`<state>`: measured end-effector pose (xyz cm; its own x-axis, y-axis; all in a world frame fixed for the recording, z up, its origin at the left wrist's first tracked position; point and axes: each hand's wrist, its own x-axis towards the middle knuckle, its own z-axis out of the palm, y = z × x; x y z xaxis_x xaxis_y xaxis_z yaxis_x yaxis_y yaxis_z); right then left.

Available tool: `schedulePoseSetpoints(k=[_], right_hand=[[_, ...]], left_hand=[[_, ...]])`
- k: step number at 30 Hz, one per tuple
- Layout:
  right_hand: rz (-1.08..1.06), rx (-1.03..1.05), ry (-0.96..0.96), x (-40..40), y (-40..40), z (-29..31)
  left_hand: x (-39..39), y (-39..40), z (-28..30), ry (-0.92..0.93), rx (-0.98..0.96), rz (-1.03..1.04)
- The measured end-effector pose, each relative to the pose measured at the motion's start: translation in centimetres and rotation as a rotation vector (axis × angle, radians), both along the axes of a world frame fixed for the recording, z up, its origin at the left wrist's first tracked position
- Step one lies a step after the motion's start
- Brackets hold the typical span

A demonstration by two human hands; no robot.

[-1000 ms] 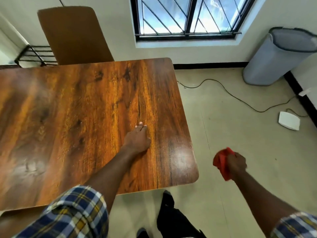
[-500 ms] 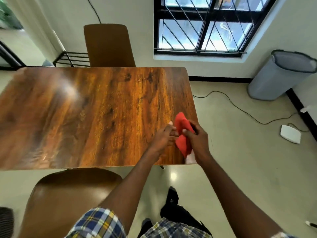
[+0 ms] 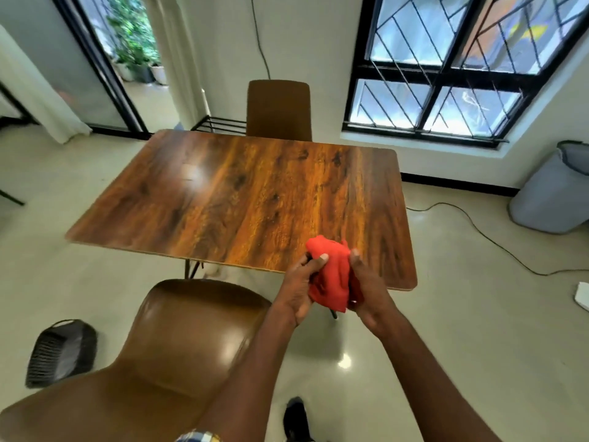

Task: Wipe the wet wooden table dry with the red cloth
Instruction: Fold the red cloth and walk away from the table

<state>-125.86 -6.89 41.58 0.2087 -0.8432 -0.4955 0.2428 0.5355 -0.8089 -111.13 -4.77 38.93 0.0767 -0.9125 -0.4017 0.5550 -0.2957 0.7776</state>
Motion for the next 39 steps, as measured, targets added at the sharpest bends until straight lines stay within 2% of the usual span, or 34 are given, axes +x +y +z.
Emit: schedulePoseSetpoints(k=[2,8,14,17,25,28,30,34,39], right_hand=[[0.041,0.019,-0.135,0.3,2.6,0.0],[0.102,-0.192,0.088,2.4,10.6,-1.2],[0.225,-0.338,0.107,6.9,17.8,0.5],[0.264,-0.376,0.034,10.6,20.6,2.3],[0.354,-0.081,-0.237,26.1,30.3,3.4],[0.455,0.028,-0.164,33.5,34.7,3.5],[0.441,0.039,-0.106,38.5,37.4,3.5],[0.384,0.011,-0.092,46.0,41.7,5.0],[0.418,-0.143,-0.045,54.3,43.9,4.4]], left_hand=[[0.0,2.8,0.8,-0.057,-0.022,0.03],[1.1,12.5,2.9,-0.446,0.031,0.157],[5.9,22.3,5.4,-0.592,0.089,0.245],[9.6,25.5,6.3,-0.58,0.131,0.33],[23.7,36.6,8.2,-0.451,-0.014,0.451],[31.5,41.7,8.2,-0.477,-0.028,0.448],[36.8,45.0,7.4,-0.497,-0.018,0.433],[44.3,49.8,6.6,-0.491,0.079,0.405],[52.5,51.9,5.1,-0.44,0.133,0.458]])
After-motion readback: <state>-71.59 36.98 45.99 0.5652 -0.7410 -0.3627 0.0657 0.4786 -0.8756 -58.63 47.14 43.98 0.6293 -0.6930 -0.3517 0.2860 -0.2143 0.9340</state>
